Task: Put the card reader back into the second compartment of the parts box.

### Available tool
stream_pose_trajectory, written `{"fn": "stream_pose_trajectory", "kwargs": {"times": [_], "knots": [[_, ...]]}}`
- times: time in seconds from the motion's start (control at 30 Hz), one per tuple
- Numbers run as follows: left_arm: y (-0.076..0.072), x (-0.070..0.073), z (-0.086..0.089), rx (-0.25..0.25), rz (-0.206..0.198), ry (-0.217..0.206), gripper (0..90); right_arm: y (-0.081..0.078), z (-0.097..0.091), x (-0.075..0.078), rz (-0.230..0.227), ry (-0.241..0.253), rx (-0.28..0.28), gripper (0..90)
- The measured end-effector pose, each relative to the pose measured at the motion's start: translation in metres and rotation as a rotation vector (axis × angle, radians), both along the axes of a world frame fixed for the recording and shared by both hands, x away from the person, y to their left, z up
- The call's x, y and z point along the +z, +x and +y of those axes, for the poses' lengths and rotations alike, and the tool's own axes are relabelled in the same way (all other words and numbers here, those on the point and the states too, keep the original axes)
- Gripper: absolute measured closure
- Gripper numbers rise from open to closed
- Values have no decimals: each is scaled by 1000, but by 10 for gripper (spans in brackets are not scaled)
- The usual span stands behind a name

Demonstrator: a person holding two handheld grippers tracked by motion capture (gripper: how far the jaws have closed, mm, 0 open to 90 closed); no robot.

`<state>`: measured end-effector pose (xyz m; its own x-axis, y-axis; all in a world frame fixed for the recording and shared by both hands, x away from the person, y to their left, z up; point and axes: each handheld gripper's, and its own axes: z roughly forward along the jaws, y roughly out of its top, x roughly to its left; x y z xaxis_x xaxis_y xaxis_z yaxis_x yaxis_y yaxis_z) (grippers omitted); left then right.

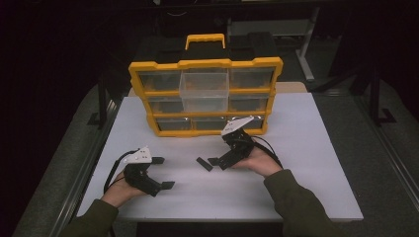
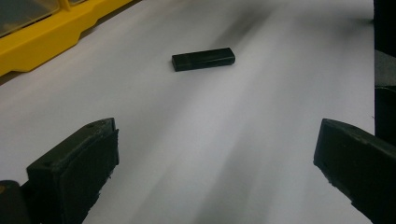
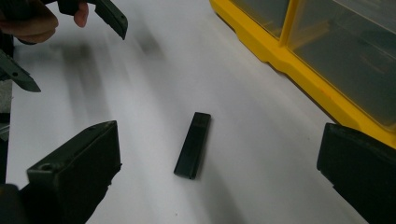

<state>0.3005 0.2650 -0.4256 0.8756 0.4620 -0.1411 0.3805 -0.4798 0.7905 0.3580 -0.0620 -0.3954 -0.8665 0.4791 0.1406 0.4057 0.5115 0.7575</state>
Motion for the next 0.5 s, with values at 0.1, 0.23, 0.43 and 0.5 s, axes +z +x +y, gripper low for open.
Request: {"fn": "stream_pose_trajectory", "kwargs": {"times": [0.1, 0.23, 0.43, 0.5], "knots": [[0, 0, 0, 0, 0, 0, 0, 1, 3, 0, 0, 2, 3, 0], [0, 0, 0, 0, 0, 0, 0, 2, 6, 0, 0, 3, 8, 0], [0, 0, 0, 1, 0, 0, 0, 3, 9, 0, 4, 0, 13, 19], [0, 0, 0, 1, 0, 0, 0, 3, 10, 0, 8, -1, 15, 42]]}}
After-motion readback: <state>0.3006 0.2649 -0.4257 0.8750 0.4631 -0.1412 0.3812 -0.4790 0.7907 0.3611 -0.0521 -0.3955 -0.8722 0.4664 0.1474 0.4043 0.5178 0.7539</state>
